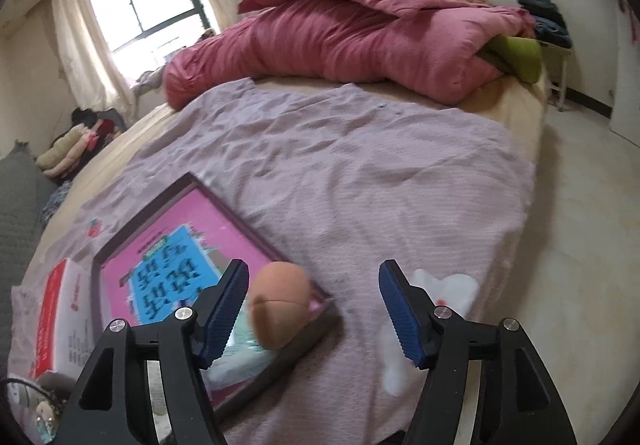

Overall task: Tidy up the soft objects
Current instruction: 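Open the left gripper to drop the scrunchie while the right gripper releases the sponge in the tray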

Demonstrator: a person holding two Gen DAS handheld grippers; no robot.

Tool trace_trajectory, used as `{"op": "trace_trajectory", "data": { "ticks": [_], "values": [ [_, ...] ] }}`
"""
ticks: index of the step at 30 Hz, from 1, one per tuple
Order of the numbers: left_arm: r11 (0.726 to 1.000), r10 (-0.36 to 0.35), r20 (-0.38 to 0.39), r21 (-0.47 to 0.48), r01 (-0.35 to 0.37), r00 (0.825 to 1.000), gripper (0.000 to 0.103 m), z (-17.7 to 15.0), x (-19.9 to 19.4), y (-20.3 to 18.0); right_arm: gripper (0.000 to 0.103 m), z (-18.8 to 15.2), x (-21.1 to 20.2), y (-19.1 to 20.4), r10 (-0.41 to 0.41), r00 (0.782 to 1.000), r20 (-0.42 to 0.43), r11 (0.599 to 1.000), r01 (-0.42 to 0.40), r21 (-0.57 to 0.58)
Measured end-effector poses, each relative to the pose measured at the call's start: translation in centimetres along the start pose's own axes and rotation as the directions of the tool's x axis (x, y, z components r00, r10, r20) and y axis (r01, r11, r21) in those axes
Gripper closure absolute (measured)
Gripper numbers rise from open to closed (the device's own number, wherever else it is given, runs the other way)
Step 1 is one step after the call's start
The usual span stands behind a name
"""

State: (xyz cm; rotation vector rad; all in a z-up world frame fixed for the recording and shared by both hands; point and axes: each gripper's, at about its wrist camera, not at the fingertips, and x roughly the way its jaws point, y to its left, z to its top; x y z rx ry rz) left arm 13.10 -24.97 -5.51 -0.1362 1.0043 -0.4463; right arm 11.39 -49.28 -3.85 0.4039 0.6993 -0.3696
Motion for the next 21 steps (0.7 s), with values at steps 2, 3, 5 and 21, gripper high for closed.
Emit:
{"op": "trace_trajectory", "data": {
  "ticks": [2, 3, 5, 21],
  "values": [
    [1.0, 0.001, 0.006, -0.001, -0.001, 1.0, 0.056, 0.0, -0.3, 0.0, 0.034, 0.0, 0.0, -0.6, -0.022, 1.0, -0.005, 1.0, 0.022, 0.012],
    [1.0, 0.003, 0.01, -0.005, -0.003, 1.0, 0.055, -0.1, -0.5, 0.0, 0.034, 0.0, 0.0, -1.0, -0.03, 1.0, -0.008, 0.999, 0.03, 0.021],
    [1.0, 0.001, 0.017, -0.009, -0.001, 1.0, 0.053, -0.1, -0.9, 0.1, 0.034, 0.0, 0.0, -1.4, -0.049, 0.999, -0.01, 0.998, 0.049, 0.028],
    [1.0, 0.008, 0.051, -0.03, -0.006, 0.999, 0.046, -0.1, -2.8, 0.8, 0.034, -0.7, 3.7, 0.5, -0.109, 0.98, -0.166, 0.991, 0.094, -0.098]
  ]
}}
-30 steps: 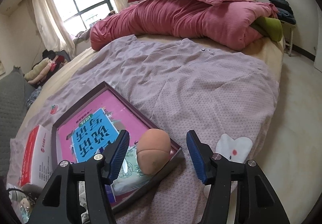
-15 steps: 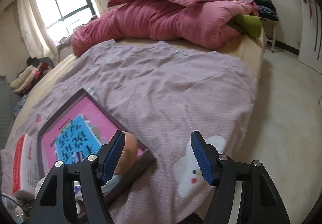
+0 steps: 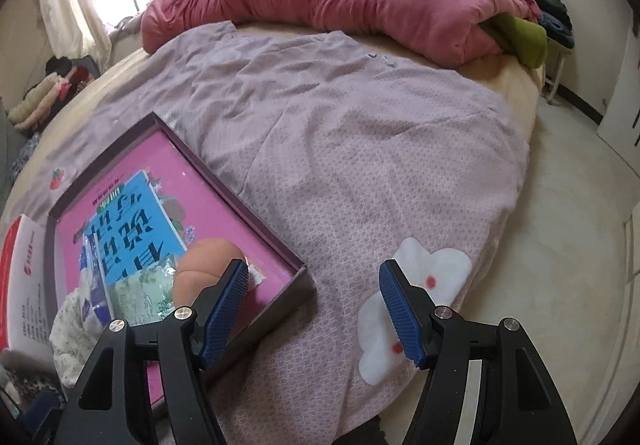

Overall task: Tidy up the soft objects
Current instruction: 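Open the left gripper to drop the scrunchie while the right gripper releases the sponge in the tray, then move both grippers back to the pile of soft items beside the tray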

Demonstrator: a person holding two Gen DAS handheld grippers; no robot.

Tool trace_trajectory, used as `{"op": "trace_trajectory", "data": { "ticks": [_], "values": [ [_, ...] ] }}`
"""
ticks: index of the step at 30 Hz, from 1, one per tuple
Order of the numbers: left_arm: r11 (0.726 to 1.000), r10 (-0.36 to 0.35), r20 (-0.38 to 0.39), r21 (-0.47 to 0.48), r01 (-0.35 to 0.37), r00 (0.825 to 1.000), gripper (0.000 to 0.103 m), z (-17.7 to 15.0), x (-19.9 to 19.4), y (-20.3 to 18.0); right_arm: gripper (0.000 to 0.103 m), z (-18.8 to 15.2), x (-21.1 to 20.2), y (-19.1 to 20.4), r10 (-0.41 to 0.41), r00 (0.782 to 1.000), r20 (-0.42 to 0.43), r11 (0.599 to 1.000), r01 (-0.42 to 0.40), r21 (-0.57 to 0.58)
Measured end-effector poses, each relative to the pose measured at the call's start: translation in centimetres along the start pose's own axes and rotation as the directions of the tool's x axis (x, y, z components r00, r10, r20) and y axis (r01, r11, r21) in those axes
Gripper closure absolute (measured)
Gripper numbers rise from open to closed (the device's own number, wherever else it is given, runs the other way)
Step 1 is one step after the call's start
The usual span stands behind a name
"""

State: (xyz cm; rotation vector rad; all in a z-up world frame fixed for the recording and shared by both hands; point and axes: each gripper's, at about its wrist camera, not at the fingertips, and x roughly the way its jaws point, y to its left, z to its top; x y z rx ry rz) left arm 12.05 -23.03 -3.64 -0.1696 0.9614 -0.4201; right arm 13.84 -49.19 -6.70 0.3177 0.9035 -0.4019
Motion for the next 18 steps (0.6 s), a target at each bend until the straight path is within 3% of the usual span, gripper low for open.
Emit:
{"op": "trace_trajectory", "data": {
  "ticks": [10, 18],
  "values": [
    [1.0, -0.007, 0.017, -0.013, 0.008, 1.0, 0.046, -0.1, -1.3, 0.3, 0.031, 0.0, -1.5, -0.2, 0.002, 0.998, 0.068, 1.0, -0.003, 0.015],
    [1.0, -0.002, 0.038, -0.019, 0.003, 0.999, 0.045, -0.1, -2.4, 0.4, 0.03, -0.1, -3.8, 0.5, 0.025, 0.984, 0.178, 1.0, -0.022, -0.022]
  ]
}}
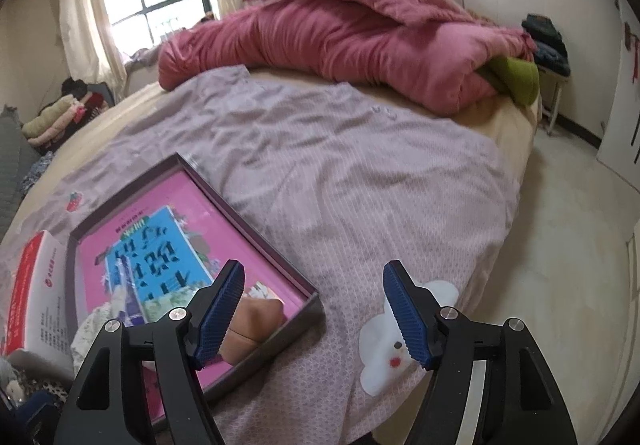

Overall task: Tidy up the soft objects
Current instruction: 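Move both grippers back to the pile of soft items beside the tray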

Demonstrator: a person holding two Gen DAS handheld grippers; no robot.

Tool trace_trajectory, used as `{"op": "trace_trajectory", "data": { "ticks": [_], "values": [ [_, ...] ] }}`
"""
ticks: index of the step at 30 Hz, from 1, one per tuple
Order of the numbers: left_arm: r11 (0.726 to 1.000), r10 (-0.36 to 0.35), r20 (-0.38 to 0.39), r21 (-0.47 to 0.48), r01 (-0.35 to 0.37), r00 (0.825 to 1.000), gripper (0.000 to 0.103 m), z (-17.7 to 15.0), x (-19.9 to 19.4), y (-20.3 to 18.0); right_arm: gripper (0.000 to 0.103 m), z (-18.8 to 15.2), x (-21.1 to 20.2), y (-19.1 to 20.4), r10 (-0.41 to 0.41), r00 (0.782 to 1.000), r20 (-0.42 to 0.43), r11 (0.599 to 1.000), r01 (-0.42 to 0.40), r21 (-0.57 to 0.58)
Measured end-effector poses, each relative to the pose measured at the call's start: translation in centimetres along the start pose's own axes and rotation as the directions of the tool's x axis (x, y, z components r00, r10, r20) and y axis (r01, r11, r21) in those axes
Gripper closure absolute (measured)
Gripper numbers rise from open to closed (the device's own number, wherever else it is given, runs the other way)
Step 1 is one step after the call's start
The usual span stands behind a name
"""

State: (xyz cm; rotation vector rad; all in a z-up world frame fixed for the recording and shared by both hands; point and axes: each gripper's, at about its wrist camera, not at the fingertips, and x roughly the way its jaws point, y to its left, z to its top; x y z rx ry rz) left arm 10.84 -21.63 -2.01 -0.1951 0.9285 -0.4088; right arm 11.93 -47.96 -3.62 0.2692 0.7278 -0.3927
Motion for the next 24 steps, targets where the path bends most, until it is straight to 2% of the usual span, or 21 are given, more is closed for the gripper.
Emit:
{"op": "trace_trajectory", "data": {
  "ticks": [5, 15, 24],
  "values": [
    [1.0, 0.015, 0.018, 0.003, -0.015, 1.0, 0.045, 0.1, -0.7, -0.1, 0.03, 0.2, -1.5, 0.7, -0.012, 0.997, 0.07, 0.999, 0.014, -0.033],
    [0.999, 0.047, 0.049, 0.01, -0.047, 0.998, 0.042, 0.2, -2.5, -0.1, 0.029, 0.0, -3.3, 1.9, -0.012, 0.99, 0.14, 0.996, 0.023, -0.084],
    [0.998, 0.064, 0.07, -0.001, -0.064, 0.996, 0.041, 0.0, -4.9, 0.7, 0.029, -0.6, -6.2, 3.9, 0.031, 0.981, 0.192, 0.989, -0.002, -0.147]
  ]
}}
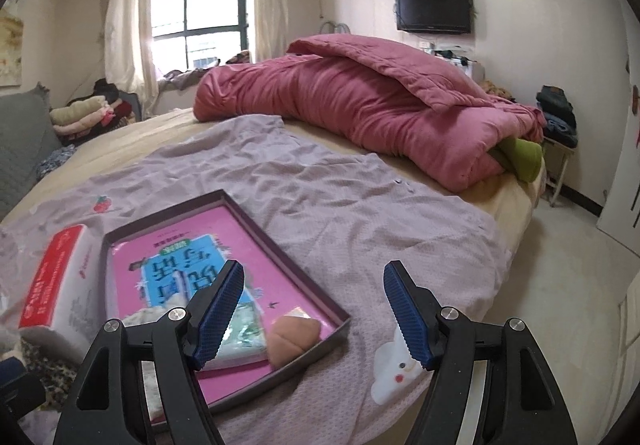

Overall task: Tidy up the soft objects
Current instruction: 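Move both grippers back to the pile of soft items beside the tray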

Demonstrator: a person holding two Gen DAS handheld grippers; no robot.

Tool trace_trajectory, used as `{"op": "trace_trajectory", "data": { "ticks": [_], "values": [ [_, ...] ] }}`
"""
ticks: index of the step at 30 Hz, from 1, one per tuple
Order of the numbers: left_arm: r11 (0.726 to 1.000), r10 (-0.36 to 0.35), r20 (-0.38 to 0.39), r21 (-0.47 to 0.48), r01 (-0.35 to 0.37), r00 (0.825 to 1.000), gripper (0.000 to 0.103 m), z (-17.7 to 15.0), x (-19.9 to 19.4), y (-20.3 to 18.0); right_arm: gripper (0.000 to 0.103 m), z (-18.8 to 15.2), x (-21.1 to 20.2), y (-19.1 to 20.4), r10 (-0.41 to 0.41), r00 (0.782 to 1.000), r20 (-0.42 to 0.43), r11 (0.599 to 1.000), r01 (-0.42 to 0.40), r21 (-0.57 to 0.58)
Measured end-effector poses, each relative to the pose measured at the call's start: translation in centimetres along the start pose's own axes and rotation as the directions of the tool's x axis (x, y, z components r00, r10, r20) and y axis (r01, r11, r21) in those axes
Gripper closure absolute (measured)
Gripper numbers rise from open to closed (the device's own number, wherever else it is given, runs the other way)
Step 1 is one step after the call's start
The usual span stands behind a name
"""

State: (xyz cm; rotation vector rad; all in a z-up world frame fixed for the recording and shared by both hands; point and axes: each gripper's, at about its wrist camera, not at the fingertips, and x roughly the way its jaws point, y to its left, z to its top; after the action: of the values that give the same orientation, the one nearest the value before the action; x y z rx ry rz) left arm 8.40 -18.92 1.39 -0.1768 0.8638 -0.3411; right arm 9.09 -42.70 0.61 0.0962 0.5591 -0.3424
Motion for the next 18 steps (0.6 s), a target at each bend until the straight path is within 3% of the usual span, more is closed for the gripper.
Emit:
{"op": "trace_trajectory", "data": {
  "ticks": [18],
  "values": [
    [0.997, 0.063, 0.074, -0.056, -0.059, 0.995, 0.041, -0.3, -6.6, 4.0, 0.029, 1.1, -6.8, 4.1, 0.124, 0.99, 0.074, 0.992, -0.123, -0.017]
  ]
}}
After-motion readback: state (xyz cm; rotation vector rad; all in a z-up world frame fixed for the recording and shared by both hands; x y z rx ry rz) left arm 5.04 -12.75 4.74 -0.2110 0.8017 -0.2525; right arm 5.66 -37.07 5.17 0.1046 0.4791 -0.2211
